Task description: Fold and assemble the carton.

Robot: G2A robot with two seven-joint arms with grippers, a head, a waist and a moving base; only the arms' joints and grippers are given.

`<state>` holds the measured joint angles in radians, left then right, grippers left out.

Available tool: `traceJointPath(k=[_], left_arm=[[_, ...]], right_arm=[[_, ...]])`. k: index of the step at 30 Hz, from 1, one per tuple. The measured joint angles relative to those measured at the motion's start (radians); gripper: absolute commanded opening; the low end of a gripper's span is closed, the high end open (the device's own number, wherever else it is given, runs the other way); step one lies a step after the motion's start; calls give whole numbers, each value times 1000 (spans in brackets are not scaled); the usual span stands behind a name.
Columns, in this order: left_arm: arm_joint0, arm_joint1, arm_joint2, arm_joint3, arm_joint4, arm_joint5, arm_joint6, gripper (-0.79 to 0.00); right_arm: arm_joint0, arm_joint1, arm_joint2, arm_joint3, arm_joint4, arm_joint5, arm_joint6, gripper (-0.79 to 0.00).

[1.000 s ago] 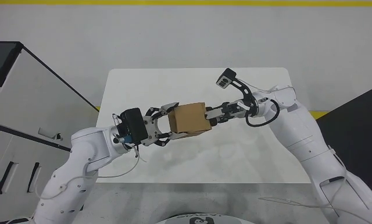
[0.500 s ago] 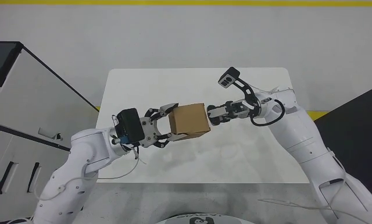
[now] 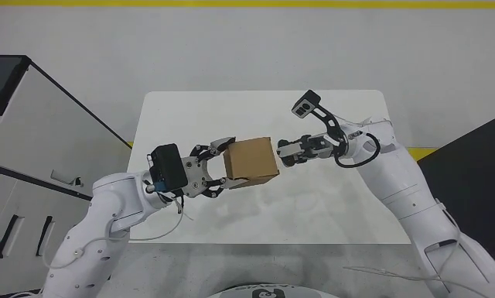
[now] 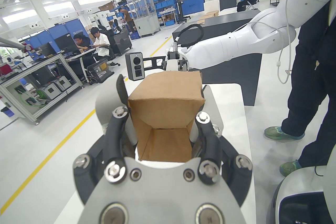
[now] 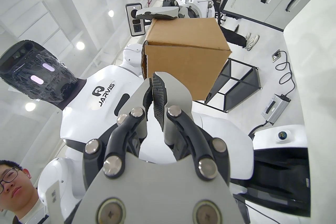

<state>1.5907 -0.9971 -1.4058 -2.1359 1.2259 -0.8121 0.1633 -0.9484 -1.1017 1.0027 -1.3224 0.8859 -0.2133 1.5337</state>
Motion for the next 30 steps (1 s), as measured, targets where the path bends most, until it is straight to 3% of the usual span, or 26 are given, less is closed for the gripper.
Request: traceJointPath(k=[30], left_arm=[[11, 2, 5, -10, 1, -11, -4, -785]], right_arm=[[8, -27, -29, -17, -21, 14, 0, -785]])
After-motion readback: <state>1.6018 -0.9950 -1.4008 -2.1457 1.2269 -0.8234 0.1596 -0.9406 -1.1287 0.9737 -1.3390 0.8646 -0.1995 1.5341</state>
